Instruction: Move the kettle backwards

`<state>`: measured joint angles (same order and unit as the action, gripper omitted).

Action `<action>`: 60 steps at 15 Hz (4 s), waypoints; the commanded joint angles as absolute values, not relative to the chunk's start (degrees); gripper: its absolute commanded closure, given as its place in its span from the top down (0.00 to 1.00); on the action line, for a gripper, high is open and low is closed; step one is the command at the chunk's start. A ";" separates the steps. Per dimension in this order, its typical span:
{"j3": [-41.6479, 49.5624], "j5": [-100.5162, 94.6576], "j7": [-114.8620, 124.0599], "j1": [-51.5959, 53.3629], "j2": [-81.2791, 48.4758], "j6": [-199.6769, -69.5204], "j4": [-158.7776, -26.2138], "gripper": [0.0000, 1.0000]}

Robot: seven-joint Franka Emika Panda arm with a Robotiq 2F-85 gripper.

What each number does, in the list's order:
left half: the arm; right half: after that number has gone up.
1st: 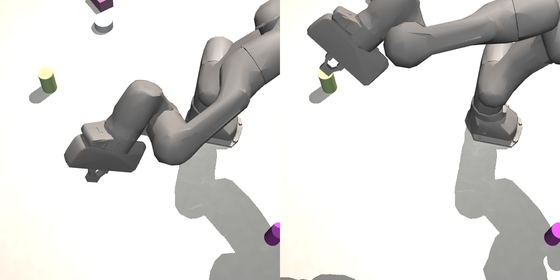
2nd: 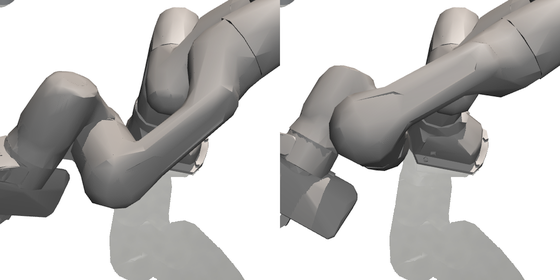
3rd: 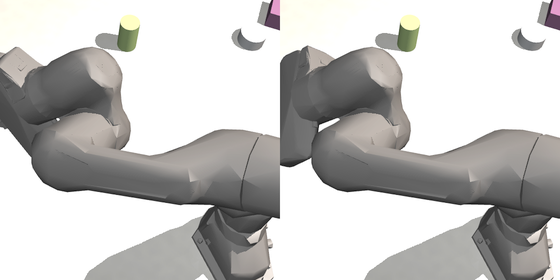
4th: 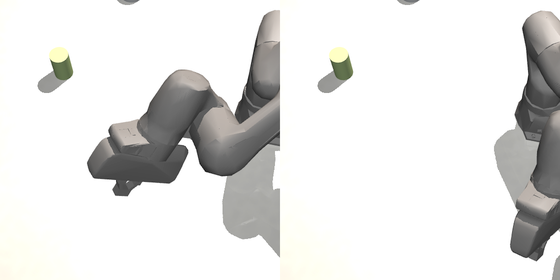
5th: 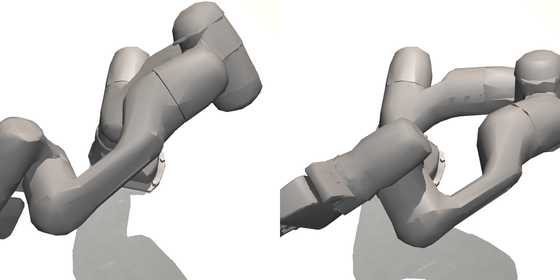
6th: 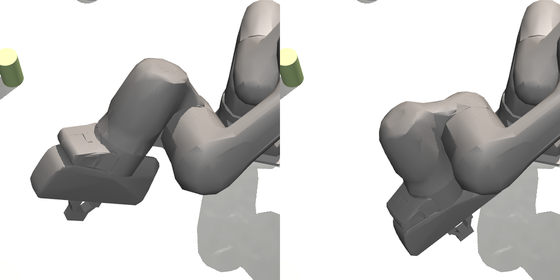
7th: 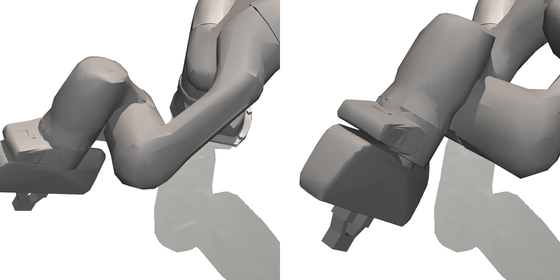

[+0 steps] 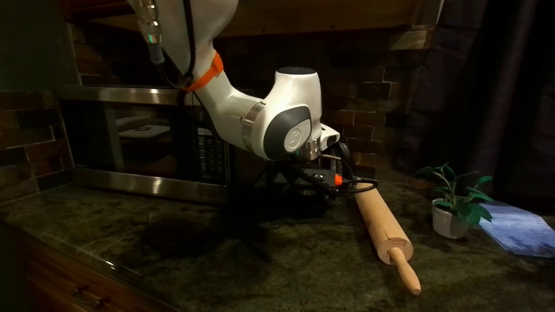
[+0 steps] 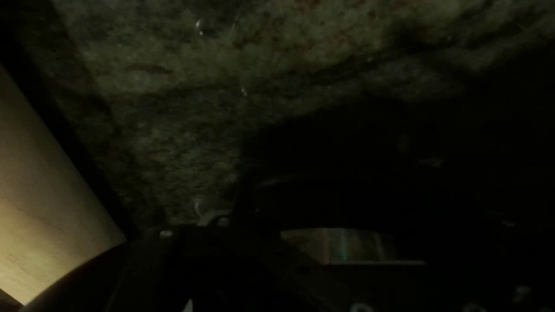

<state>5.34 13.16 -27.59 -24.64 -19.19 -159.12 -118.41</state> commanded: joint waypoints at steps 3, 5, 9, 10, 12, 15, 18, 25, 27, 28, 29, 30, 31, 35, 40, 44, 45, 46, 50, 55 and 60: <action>0.41 15.35 -31.59 -26.41 -21.85 -162.42 -114.29 1.00; -0.74 15.19 -32.11 -26.43 -23.19 -162.51 -112.50 1.00; -2.56 15.51 -32.84 -27.56 -25.71 -162.37 -108.87 1.00; -2.91 15.52 -32.98 -27.94 -26.47 -162.42 -107.85 1.00; -4.02 15.91 -33.97 -29.08 -27.59 -162.28 -106.17 1.00; -7.10 17.95 -37.71 -31.42 -29.69 -162.64 -103.44 1.00; -8.50 18.46 -39.70 -32.68 -30.72 -162.58 -102.47 1.00; -5.11 15.77 -35.09 -30.45 -27.42 -159.18 -106.25 1.00; -2.17 13.42 -31.87 -28.42 -25.47 -155.77 -107.92 1.00; -0.74 12.25 -30.49 -27.39 -24.53 -153.77 -108.66 1.00; 0.57 10.96 -29.05 -26.38 -23.70 -151.80 -109.22 1.00; 1.71 9.63 -27.97 -25.51 -22.86 -149.63 -109.74 1.00; 3.54 7.46 -25.74 -24.12 -21.86 -147.43 -110.30 1.00; 6.34 3.72 -22.37 -21.48 -17.67 -130.60 -110.92 1.00; 9.52 -3.13 -15.15 -17.17 -10.20 -120.10 -115.71 1.00; 9.89 -8.27 -12.97 -14.70 -2.20 -122.61 -124.73 1.00; 9.47 -8.41 -13.10 -14.08 0.17 -122.86 -127.39 1.00; 9.02 -7.01 -14.08 -13.55 2.05 -122.90 -129.27 1.00; 7.33 -0.15 -14.24 -9.67 10.52 -124.18 -137.03 1.00; 5.54 5.11 -12.21 -5.06 19.28 -128.85 -142.12 1.00; 5.53 3.89 -11.60 -3.53 20.03 -127.60 -140.11 1.00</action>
